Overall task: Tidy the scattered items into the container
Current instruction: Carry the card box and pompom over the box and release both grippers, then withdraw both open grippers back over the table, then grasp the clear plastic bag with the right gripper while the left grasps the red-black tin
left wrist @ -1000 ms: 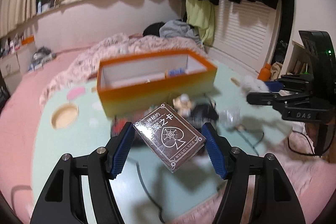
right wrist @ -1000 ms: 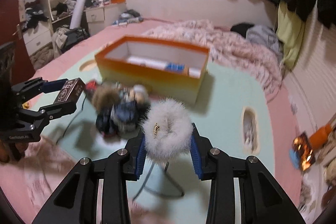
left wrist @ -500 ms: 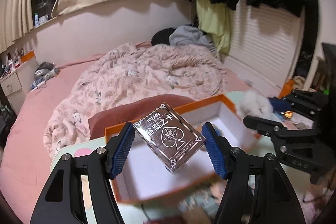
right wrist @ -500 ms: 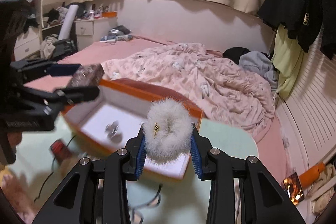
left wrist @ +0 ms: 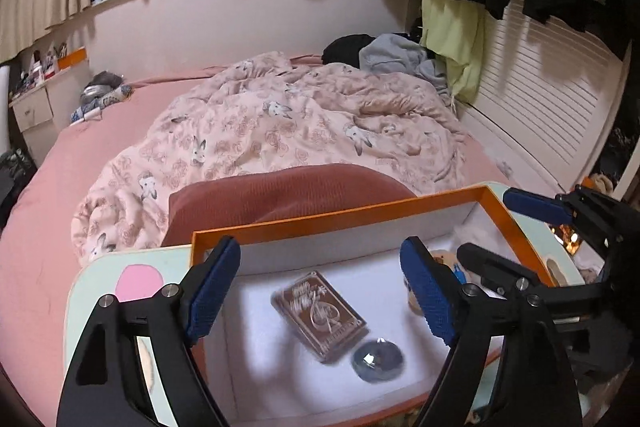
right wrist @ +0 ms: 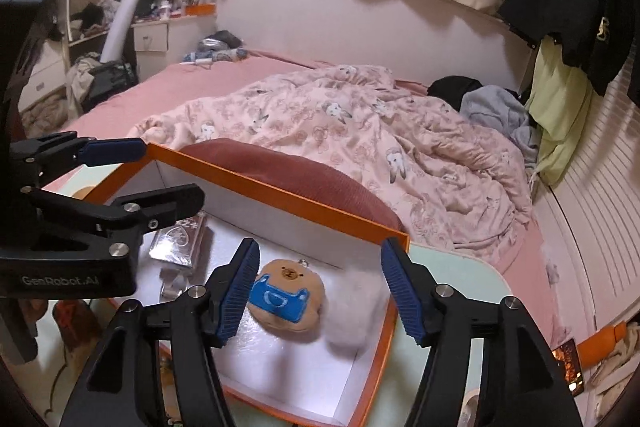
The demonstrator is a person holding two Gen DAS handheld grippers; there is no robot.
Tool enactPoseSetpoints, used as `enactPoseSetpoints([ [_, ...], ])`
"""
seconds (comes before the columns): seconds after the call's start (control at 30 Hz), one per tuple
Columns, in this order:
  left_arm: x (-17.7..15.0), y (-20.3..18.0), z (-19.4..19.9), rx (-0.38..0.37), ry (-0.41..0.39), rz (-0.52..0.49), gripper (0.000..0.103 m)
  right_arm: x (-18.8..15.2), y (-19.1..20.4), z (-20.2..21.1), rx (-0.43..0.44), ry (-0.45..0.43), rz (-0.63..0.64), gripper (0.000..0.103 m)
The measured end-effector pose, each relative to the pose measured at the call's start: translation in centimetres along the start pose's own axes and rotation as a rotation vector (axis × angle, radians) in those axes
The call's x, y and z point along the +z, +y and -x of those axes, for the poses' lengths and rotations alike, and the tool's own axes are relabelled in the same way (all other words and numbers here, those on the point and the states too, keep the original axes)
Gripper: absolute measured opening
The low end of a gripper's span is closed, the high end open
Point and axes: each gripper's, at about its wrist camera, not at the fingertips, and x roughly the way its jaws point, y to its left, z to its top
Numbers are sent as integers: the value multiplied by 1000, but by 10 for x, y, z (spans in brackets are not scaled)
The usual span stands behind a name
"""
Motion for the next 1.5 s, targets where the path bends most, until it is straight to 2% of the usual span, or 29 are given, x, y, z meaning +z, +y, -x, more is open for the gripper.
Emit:
enactPoseSetpoints([
  [0.13,-1,5,18,-31,-20,20,82,-4,-2,13,16,-16,-20,63],
  [0.27,-17,0,53,-73,-20,6,82,-17,-4,48,69,-26,-64,65],
  [0.37,-51,-10,88,-91,-25,-48,82,-47,-6,80,134,-8,-101,74],
  [0.43,-81,-13,106,-112,-33,-64,82,-71,-6,97,164,9,-119,76],
  [0.53,-128,-9,116,-91,29,-54,82,-115,0,113,216,86,-142,77],
  [0.6,-151,-6,119,-60,66,-31,82,-137,7,117,198,124,-132,77],
  [0.67,-167,-3,121,-25,77,-3,82,-155,16,116,138,159,-102,77],
  [0.77,-175,-5,118,-8,91,24,82,-169,25,105,100,206,-73,77],
  [0.9,-181,-20,101,31,151,-49,84,-172,24,96,78,206,-86,88],
  [0.97,-185,-22,98,15,144,-45,93,-176,21,92,70,207,-102,103],
  [1.0,-187,-22,97,7,148,-41,103,-177,19,91,70,198,-105,103],
  [1.5,-193,-22,93,3,120,-41,103,-178,22,94,95,128,-89,103],
])
